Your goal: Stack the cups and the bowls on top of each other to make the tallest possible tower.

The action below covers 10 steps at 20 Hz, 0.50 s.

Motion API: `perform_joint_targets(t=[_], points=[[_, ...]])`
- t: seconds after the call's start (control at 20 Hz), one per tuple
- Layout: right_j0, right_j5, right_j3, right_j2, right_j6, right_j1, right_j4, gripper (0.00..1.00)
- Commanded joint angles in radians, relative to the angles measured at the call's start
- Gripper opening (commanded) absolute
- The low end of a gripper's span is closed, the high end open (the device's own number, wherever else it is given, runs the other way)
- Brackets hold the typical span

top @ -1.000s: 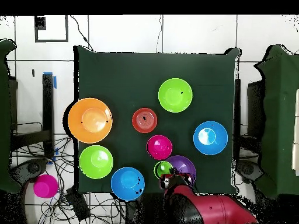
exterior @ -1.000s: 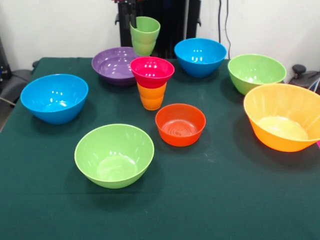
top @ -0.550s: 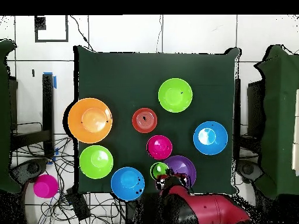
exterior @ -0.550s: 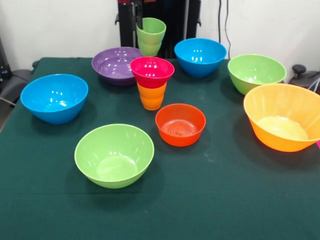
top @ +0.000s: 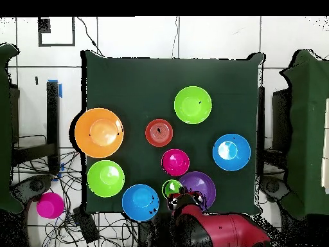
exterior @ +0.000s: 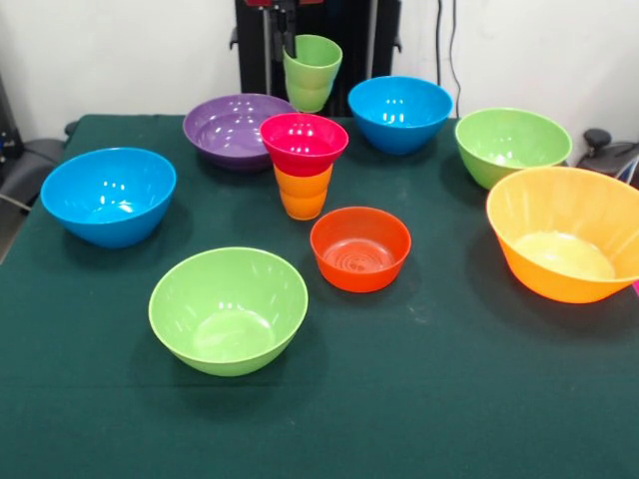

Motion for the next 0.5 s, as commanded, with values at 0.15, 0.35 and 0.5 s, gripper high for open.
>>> perform_joint_targets(t=[0.15, 0.35, 0.5], points=[[0.023, -0.041, 0.020, -0.003, 0.105, 0.041, -0.020, 0.00], [0.022, -0.047, 0.015, -0.001, 0.106, 0.053, -0.021, 0.00], [0.031, -0.069, 0.004, -0.018, 0.116, 0.079, -0.028, 0.00]])
